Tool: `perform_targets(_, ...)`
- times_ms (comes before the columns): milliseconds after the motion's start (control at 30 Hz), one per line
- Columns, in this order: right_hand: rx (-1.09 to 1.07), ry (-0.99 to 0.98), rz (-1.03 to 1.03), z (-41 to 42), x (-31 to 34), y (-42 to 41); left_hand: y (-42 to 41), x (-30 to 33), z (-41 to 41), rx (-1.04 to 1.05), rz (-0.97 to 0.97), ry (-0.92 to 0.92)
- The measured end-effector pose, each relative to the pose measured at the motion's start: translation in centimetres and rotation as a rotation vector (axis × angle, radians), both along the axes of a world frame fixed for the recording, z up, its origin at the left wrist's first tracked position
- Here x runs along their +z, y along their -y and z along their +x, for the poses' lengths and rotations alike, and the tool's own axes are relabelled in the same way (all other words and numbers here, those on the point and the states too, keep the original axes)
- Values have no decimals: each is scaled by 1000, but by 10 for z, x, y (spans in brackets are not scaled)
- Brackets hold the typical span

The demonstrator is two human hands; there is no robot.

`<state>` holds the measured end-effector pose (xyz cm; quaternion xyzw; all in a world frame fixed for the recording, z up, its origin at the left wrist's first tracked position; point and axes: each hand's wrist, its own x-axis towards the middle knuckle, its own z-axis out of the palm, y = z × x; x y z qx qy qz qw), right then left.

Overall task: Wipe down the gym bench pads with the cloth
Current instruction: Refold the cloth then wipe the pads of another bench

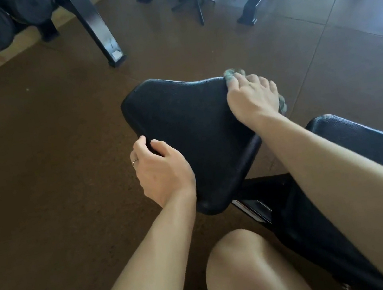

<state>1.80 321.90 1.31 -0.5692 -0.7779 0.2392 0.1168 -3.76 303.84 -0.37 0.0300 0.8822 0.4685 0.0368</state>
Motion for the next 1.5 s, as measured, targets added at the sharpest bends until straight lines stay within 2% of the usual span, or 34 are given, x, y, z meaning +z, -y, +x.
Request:
perform_targets(133, 433, 136, 78, -61, 8, 6, 0, -1, -1, 2, 5, 2)
perform_targets(233, 636, 148, 180, -102, 4, 40, -1, 2, -2, 17, 4, 21)
perform_targets(333, 803, 150, 159, -96, 3, 64, -2, 3, -2, 27, 19, 24)
perform_targets(433, 906, 132, 146, -50, 6, 76, -1, 4, -1, 31, 38, 35)
perform_targets(567, 930, 163, 142, 15, 8, 85, 1, 8, 2, 42, 74, 56)
perform_targets(633, 938, 184, 155, 21, 9, 82, 1, 9, 2, 44, 91, 81)
perform_targets(900, 1033, 196, 219, -94, 9, 56, 0, 6, 1, 36, 90, 111)
perform_targets(1067, 1102, 150, 284, -90, 2, 72, 1, 8, 1, 46, 117, 114)
perform_targets(1167, 1148, 153, 252, -100, 5, 60, 0, 9, 0, 49, 110, 111)
perform_targets(1333, 1019, 166, 215, -138, 12, 33, -1, 7, -2, 69, 137, 134)
perform_targets(1500, 737, 243, 86, -113, 19, -18, -2, 6, 1, 65, 127, 107)
